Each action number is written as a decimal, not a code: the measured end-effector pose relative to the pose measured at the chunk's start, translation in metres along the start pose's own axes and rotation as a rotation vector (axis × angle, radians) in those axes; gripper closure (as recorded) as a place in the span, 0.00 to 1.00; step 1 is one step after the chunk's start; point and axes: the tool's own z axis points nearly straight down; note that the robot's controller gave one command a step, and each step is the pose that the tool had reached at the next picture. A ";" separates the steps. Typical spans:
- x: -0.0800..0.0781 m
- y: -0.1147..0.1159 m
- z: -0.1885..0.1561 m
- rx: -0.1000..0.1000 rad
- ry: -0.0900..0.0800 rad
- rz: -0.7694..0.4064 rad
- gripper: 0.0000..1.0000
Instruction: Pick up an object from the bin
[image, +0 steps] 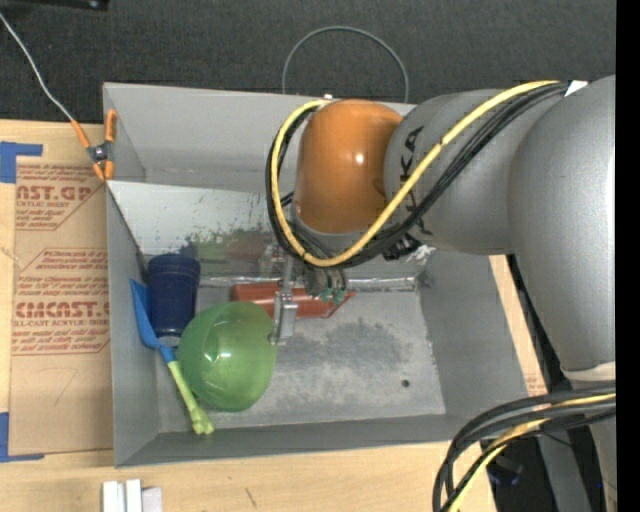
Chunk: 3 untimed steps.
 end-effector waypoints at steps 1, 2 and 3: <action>-0.002 -0.001 -0.005 -0.001 -0.008 0.002 0.00; -0.007 -0.017 0.031 0.000 0.000 -0.254 0.00; -0.008 -0.020 0.028 -0.003 -0.008 0.024 0.00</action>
Offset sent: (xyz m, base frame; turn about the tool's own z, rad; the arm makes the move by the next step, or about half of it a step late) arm 0.0070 -0.0174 -0.0301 -0.2564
